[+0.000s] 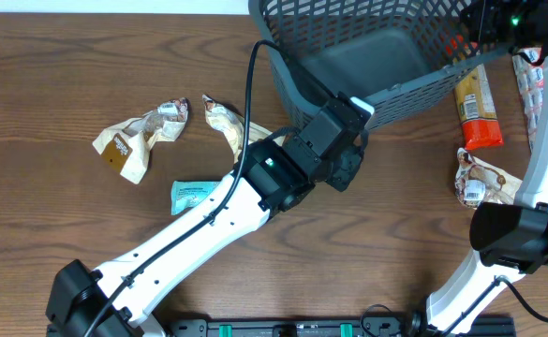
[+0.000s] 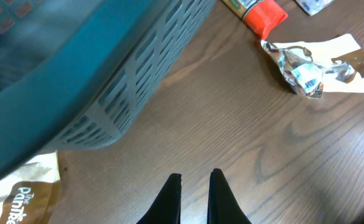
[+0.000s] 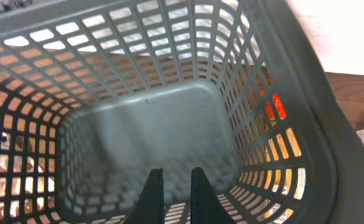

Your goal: Pack container

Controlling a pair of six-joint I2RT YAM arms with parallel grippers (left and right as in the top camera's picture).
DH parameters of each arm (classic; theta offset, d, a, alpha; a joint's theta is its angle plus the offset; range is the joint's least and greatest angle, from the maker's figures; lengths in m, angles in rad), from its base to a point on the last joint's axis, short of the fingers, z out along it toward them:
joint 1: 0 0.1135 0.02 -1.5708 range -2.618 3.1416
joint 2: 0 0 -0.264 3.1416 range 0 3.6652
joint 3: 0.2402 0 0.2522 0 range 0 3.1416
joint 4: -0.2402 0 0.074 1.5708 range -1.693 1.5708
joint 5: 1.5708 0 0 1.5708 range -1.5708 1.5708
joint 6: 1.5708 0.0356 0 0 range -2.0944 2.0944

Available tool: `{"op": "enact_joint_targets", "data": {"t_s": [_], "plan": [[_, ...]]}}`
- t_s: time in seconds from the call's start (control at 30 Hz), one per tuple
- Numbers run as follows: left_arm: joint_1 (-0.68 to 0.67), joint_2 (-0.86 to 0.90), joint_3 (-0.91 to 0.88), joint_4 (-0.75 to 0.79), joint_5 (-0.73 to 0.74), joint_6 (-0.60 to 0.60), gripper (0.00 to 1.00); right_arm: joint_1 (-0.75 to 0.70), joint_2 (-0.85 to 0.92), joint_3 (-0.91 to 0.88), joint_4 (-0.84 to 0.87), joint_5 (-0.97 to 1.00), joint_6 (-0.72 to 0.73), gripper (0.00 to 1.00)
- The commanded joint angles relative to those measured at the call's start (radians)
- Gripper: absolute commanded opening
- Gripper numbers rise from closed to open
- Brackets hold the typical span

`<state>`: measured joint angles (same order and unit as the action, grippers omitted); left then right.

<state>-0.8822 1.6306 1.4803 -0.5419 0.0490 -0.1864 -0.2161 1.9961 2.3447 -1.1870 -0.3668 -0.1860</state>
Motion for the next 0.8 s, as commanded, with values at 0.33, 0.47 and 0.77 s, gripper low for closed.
{"op": "enact_joint_targets", "data": {"t_s": [0.33, 0.47, 0.77], "plan": [[0.045, 0.012, -0.005, 0.013, -0.008, 0.002, 0.06, -0.003, 0.004, -0.126, -0.008, -0.004, -0.056, 0.01], [0.075, 0.012, -0.005, 0.013, -0.008, 0.002, 0.06, -0.003, 0.004, -0.148, -0.009, -0.002, -0.067, 0.01], [0.114, 0.014, -0.005, 0.013, -0.008, 0.018, 0.06, -0.003, 0.004, -0.150, -0.021, 0.000, -0.067, 0.01]]}}
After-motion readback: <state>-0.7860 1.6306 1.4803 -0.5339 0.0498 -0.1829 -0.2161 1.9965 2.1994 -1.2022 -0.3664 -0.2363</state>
